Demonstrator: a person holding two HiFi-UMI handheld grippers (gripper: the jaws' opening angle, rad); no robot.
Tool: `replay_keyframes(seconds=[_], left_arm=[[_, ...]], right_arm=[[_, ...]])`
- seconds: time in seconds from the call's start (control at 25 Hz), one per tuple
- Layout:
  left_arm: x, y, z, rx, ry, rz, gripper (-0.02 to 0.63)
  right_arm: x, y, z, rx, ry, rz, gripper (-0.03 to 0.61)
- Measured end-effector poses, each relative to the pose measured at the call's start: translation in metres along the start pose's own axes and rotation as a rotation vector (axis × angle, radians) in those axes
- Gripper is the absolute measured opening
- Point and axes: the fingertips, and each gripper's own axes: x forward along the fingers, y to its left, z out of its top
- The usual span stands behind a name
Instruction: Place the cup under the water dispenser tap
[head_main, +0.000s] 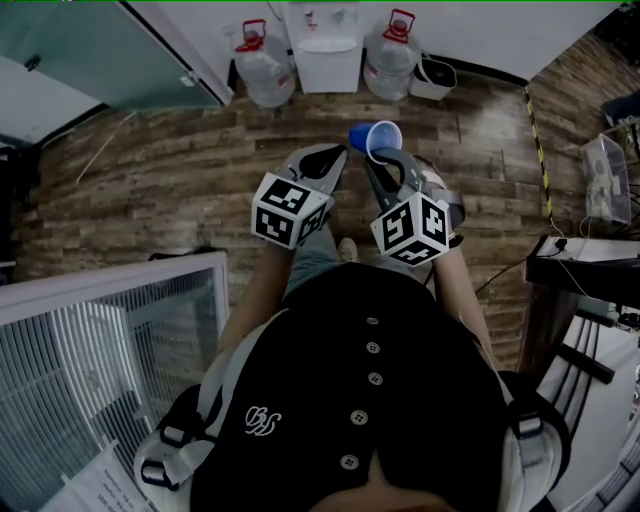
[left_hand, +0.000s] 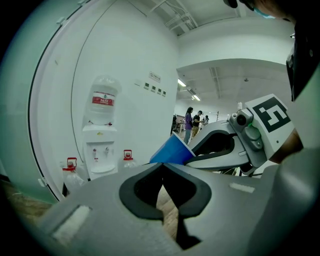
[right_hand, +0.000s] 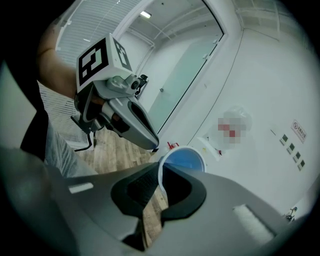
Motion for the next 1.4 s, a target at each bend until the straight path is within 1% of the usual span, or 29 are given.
replay_keyframes(seconds=[0.2,0.4,0.56,0.76,0.92,1.2,1.4], left_arm=[[0.017,0.019,0.004,-0.020,0.008,-0.005,0.000],[0.040,0.050,0.007,-0.025,0.023,-0.021,0.000],[0.062,0.087,0.016,-0.030,0.032,-0.039,0.000],[0.091,0.134,0.035,-0.031,0.033,-0.051,0.000],[0.112,0.171,0.046,-0.046,0.039,-0.063,0.000],[0.139,0.225,0.071,-0.014,0.064,-0.107,0.000],[0.159,0.262,0.082,-0.005,0.081,-0.142,0.000]], right_arm=[[0.019,-0.012,-0.004,0.006,0.012,0.016,0.023],[0.053,-0.034,-0.006,-0.007,0.038,0.009,0.023],[0.086,-0.059,-0.002,-0.009,0.061,-0.003,0.023],[0.129,-0.094,0.004,-0.010,0.074,0.004,0.023],[0.163,-0.121,0.014,-0.019,0.083,0.006,0.023],[0.215,-0.170,0.027,-0.002,0.114,-0.019,0.023],[0.249,-0.195,0.034,0.016,0.135,-0.037,0.023]])
